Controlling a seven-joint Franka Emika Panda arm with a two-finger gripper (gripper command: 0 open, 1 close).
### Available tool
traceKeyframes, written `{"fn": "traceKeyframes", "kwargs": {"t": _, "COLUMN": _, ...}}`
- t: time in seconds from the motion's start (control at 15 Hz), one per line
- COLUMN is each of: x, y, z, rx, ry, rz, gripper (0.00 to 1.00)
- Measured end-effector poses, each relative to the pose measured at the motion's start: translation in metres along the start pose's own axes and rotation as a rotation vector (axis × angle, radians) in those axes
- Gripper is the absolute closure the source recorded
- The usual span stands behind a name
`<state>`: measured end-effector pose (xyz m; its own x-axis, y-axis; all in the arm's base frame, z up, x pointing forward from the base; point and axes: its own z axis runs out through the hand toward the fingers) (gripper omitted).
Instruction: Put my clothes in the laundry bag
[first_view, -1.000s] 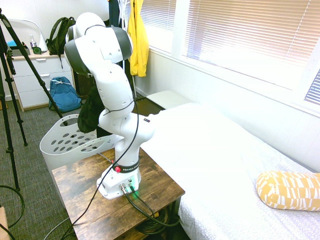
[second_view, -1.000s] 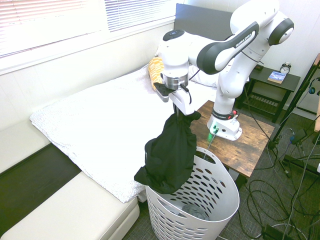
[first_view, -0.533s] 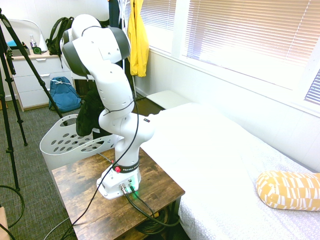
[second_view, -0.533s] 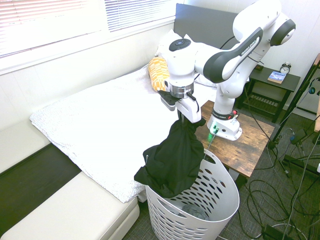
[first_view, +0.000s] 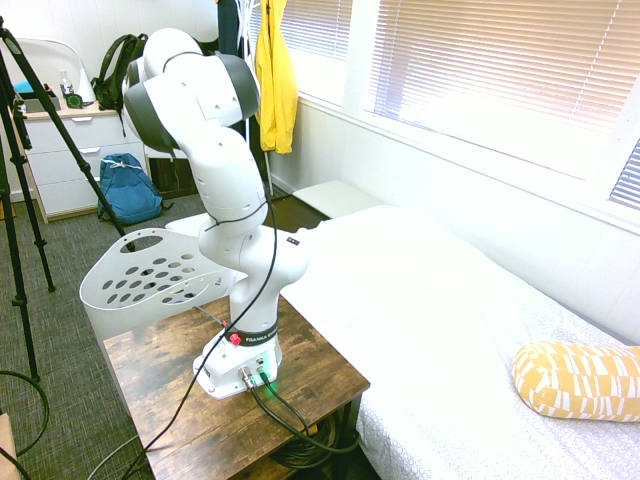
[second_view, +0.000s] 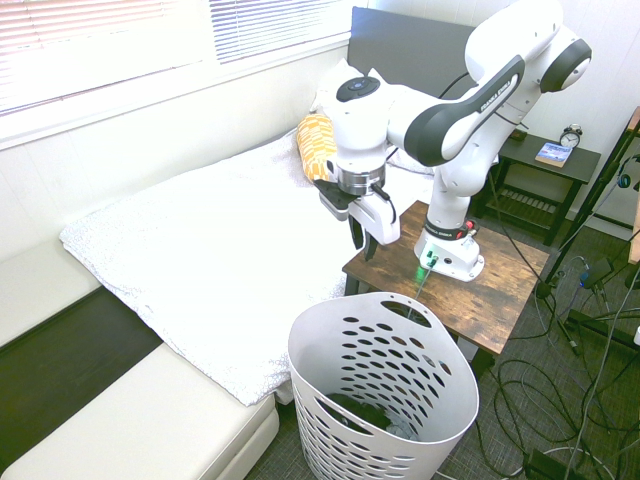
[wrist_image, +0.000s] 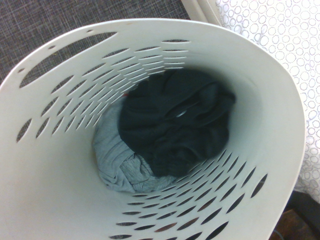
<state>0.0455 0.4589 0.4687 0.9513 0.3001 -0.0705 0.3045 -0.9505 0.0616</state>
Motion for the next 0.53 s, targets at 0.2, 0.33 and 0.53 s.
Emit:
{"fn": "traceKeyframes", "kwargs": {"t": 0.2, "x": 0.074, "y": 0.045, "z": -0.011, "rx": -0.003, "ry": 0.035, "rz": 0.126, "gripper": 0.0}}
{"fn": "traceKeyframes", "kwargs": {"t": 0.33, "x": 0.135, "y": 0.092, "z": -0.001, "rx": -0.032, "ry": 0.085, "rz": 0.239, "gripper": 0.0}}
{"fn": "traceKeyframes", "kwargs": {"t": 0.53, "x": 0.224, "y": 0.193, "z": 0.022, "rx": -0.055, "ry": 0.119, "rz": 0.425, "gripper": 0.0}}
